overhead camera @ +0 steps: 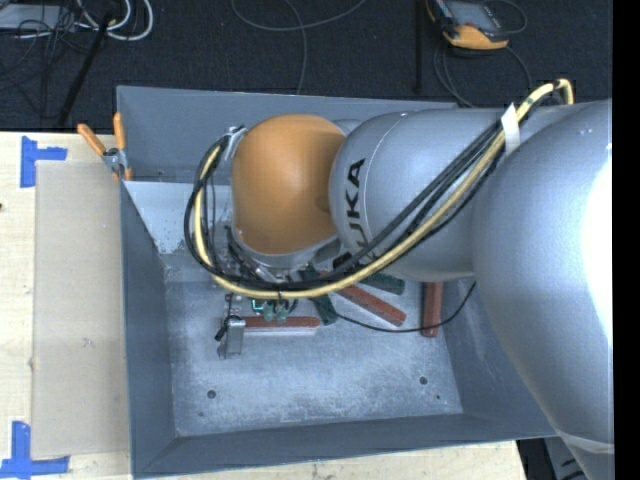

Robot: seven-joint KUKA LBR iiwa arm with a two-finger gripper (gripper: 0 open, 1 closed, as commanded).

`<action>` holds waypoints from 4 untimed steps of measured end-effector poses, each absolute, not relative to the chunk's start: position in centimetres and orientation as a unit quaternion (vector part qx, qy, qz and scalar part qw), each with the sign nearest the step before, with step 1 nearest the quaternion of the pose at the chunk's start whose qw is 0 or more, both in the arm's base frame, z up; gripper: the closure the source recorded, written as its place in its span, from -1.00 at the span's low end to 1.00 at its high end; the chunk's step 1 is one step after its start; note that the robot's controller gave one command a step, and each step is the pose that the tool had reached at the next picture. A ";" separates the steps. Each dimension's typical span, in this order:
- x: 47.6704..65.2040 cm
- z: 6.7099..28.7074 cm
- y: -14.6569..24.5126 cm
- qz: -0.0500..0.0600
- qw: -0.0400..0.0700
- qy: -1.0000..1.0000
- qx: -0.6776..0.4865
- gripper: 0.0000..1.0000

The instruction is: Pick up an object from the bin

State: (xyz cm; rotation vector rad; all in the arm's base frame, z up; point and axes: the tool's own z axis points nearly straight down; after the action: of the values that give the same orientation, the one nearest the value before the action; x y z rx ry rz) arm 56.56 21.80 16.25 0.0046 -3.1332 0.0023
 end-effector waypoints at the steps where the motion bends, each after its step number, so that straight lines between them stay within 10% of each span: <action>1: 60.0 6.5 13.4 0.003 0.004 -1.000 0.002 -1.00; 2: 59.6 10.1 13.4 0.000 -0.001 -0.999 0.032 -1.00; 4: 59.7 6.9 11.7 0.000 0.001 -0.999 -0.052 -1.00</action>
Offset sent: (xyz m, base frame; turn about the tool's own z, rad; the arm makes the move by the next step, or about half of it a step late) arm 0.0349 -0.0784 -0.0925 -0.0067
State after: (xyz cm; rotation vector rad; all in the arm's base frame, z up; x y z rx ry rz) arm 59.68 11.68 6.89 -0.1639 -3.1344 0.0002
